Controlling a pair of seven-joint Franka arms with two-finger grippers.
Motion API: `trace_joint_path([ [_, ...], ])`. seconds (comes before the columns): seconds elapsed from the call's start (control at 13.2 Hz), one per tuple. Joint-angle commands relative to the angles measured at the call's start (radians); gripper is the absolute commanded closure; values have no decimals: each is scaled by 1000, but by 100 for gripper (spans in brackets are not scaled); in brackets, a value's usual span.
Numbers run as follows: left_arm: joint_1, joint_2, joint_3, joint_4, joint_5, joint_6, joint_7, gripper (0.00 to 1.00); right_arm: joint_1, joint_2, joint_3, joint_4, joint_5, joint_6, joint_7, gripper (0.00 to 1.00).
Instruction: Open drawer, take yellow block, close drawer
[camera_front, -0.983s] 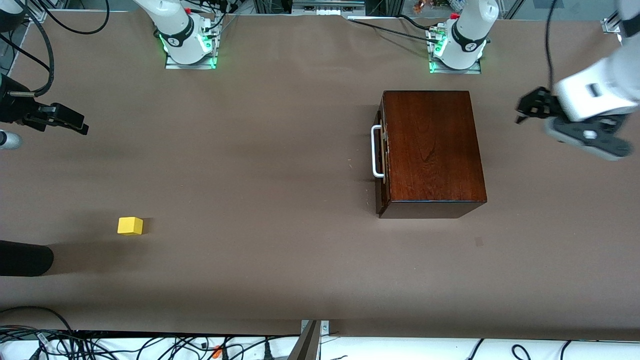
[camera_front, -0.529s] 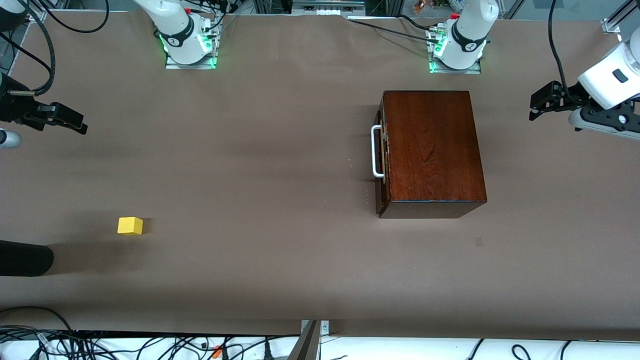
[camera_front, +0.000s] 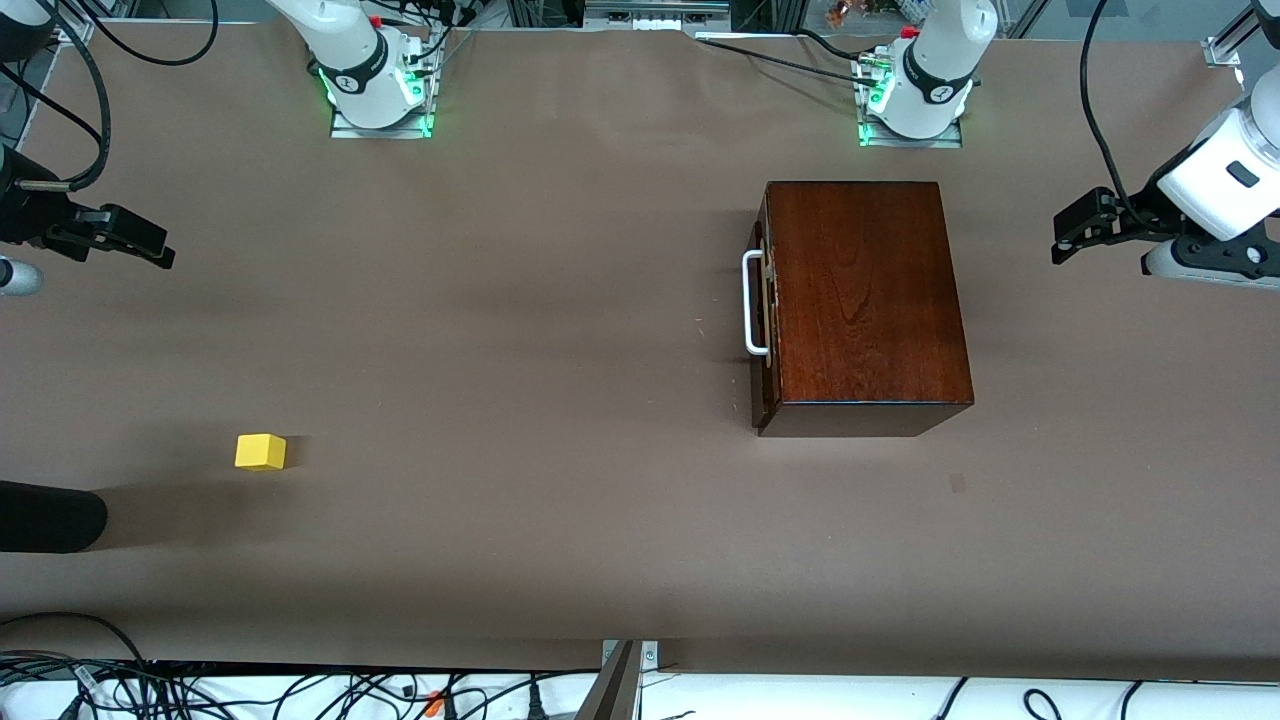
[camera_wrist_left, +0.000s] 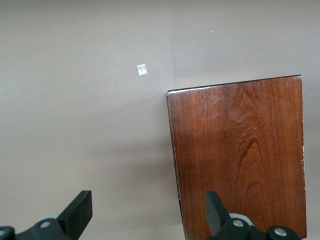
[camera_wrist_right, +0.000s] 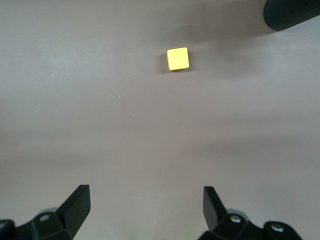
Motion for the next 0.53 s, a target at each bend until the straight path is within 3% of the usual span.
trace_joint_path([
  [0.0, 13, -14, -11, -8, -10, 7, -16, 0, -12, -28, 12, -25, -1, 19, -4, 0],
  [0.45, -1, -11, -14, -2, -2, -1, -6, 0, -12, -22, 15, -20, -8, 17, -6, 0],
])
